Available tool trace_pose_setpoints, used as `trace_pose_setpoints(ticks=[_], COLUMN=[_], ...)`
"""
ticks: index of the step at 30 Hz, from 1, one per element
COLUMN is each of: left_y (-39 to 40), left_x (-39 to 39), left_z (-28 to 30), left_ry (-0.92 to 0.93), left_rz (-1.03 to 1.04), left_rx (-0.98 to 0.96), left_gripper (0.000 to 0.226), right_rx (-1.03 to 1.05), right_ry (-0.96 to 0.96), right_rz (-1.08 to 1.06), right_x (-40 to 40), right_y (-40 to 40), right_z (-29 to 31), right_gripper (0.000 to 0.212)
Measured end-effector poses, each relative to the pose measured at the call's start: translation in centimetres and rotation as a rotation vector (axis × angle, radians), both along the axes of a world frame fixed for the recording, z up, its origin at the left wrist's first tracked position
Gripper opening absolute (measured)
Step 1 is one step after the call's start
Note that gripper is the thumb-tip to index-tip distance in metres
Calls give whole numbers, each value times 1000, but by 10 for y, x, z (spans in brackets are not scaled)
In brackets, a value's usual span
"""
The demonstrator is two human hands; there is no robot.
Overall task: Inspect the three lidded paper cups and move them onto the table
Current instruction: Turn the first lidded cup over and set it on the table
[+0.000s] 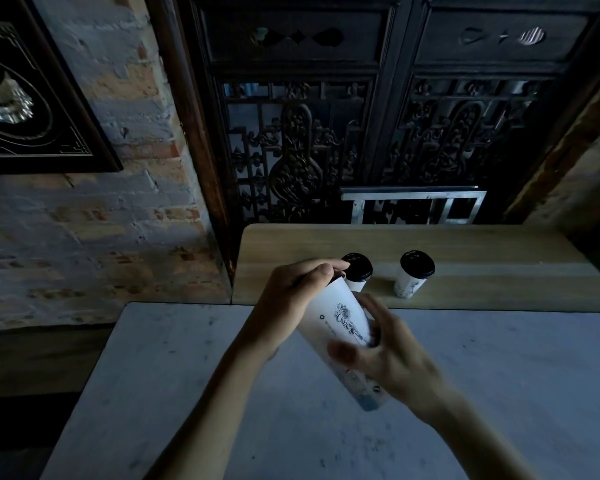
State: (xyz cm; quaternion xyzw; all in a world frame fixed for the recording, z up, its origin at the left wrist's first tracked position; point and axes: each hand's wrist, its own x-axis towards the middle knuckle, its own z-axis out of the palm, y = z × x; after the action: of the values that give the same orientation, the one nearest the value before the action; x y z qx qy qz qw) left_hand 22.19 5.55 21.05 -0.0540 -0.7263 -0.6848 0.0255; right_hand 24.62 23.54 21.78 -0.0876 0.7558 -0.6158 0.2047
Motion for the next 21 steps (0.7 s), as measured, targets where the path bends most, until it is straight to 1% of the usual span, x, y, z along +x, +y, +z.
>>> trace_pose_setpoints(ticks=[2, 4, 5, 6, 7, 8, 9, 11, 12, 13, 15, 19, 21], left_y=[0, 0, 0, -1, -1, -1, 0, 1, 1, 1, 0, -1, 1], left_x=[1, 2, 2, 2, 1, 0, -1, -2, -2, -1, 3, 9, 11], left_z=[0, 1, 1, 1, 1, 1, 0, -2, -2, -2, 0, 1, 4], left_ry=[20, 36, 43, 44, 39, 34, 31, 32, 33, 35, 40, 29, 36], left_rz=[-17, -28, -31, -27, -16, 1, 21, 57, 61, 50, 3, -40, -47], left_rx=[25, 37, 36, 34, 32, 27, 20, 13, 17, 17, 23, 136, 91], left_gripper=[41, 46, 47, 46, 44, 41, 40, 39, 40, 40, 42, 45, 44], right_rx=[-161, -324, -364, -359, -317, -224, -113, 29, 51, 51, -44, -259, -337], right_ry=[-119, -239, -266, -263, -237, -176, -84, 134, 192, 220, 160, -117, -179], right_rz=[39, 72, 88, 101, 96, 75, 42, 22, 28, 26, 0, 7, 8], right_x=[0, 3, 5, 5, 5, 5, 5, 4, 5, 7, 6, 5, 6], right_y=[4, 7, 8, 7, 6, 4, 3, 3, 2, 2, 4, 5, 6], right_z=[0, -1, 2, 3, 4, 4, 3, -5, -8, -9, -8, 2, 0], right_gripper=[69, 62, 58, 52, 43, 35, 37, 58, 65, 67, 62, 47, 42])
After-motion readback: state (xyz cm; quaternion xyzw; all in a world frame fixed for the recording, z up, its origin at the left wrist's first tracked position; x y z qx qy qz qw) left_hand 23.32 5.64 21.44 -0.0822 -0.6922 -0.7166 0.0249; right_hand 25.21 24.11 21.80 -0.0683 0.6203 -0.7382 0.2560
